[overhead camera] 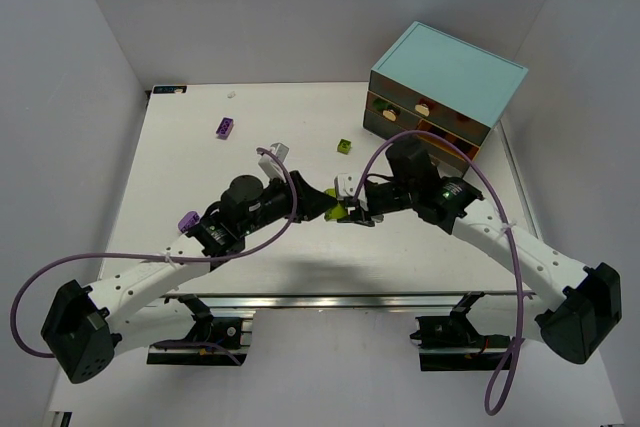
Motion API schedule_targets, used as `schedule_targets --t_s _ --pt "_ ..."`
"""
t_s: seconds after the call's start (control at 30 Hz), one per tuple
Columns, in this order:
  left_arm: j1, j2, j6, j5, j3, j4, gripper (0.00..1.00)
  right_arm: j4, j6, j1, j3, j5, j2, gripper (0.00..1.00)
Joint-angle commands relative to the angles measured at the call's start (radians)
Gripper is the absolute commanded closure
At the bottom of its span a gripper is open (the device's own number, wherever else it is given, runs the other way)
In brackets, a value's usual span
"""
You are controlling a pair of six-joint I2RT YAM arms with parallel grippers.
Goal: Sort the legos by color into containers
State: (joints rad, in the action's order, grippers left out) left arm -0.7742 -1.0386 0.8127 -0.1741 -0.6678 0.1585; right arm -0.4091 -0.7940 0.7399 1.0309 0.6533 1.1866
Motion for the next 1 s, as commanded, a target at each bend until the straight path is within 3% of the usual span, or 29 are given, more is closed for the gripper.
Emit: schedule_targets --t_s 0.0,0.2,0.53,0.77,0.87,0.97 --pt "-0.002 -0.006 -0.009 -0.004 -0.041 -0.013 0.57 0.049 0.009 0.001 -0.005 0.020 -0.030 1.00" --pt "-0.002 -0.017 -0.017 -0.024 -0.067 -0.022 0.78 0.067 0.001 -0.002 -0.022 -0.035 -0.044 1.00" --pt "0.019 0.071 -0.086 0.028 -0.119 -0.186 0.85 0.058 -0.033 -0.063 -0.087 -0.217 -0.107 1.00" --pt "0.039 0.095 -0.104 0.027 -0.133 -0.211 0.85 0.018 -0.056 -0.132 -0.078 -0.314 -0.172 1.00" --pt "0.039 0.077 -0.104 0.013 -0.116 -0.179 0.85 -0.033 -0.175 -0.163 -0.054 -0.440 -0.185 1.00" --pt "0.039 0.061 -0.101 -0.004 -0.087 -0.126 0.85 -0.091 -0.406 -0.201 -0.040 -0.517 -0.197 1.00"
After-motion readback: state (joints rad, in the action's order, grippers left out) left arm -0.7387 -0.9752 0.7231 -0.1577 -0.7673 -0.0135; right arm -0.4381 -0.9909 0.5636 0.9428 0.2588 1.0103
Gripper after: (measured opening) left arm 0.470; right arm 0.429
